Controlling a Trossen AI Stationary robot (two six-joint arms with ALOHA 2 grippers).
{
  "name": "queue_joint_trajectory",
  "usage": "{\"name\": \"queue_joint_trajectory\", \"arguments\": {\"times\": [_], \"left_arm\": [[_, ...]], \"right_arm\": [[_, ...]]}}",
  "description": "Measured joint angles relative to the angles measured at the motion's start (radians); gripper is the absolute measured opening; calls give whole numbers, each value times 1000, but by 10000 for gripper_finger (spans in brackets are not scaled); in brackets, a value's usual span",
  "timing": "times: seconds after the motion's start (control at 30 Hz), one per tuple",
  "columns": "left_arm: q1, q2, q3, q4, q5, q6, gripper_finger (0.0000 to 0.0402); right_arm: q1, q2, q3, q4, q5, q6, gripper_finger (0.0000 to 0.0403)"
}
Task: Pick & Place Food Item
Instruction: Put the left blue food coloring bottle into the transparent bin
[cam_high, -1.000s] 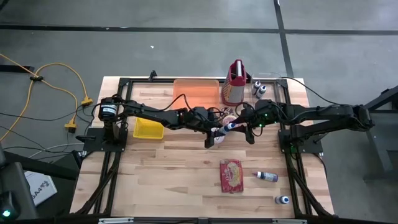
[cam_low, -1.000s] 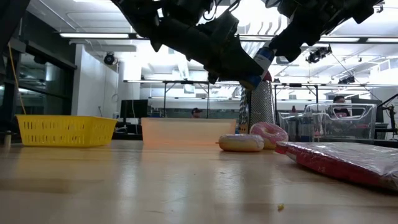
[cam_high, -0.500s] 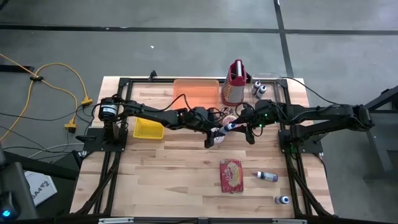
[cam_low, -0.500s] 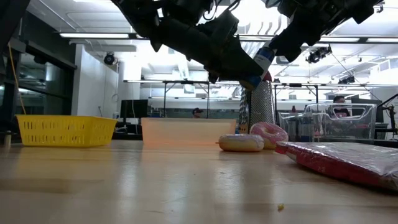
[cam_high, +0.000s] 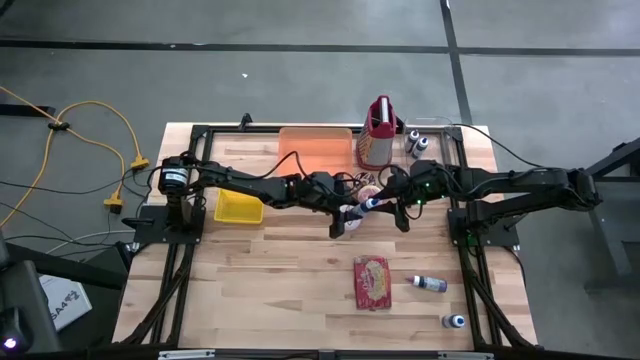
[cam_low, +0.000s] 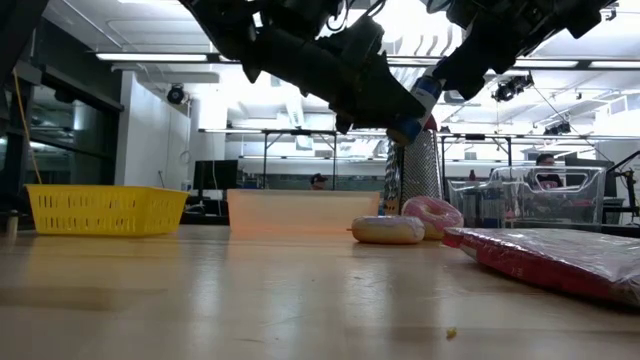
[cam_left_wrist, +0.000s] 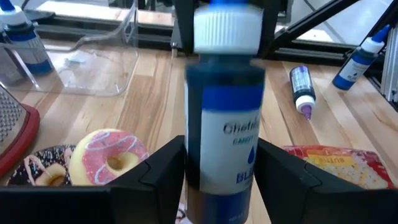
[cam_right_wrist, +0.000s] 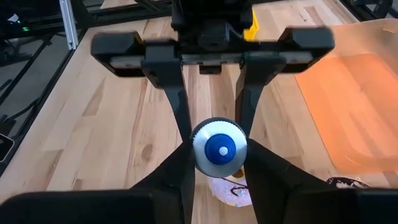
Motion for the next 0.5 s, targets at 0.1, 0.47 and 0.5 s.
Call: {"name": "queue_joint_trajectory", "arguments": {"times": [0.1, 0.47, 0.5], "left_arm": [[0, 0, 0, -2, 0, 0, 184], [0, 0, 0, 29, 8, 3, 186], [0, 0, 0, 31, 9, 3, 186]], "right_arm": [[0, 1, 0, -4, 0, 1, 104], [0, 0, 0, -78, 21, 72, 105], [0, 0, 0, -91, 30, 75, 105]]}}
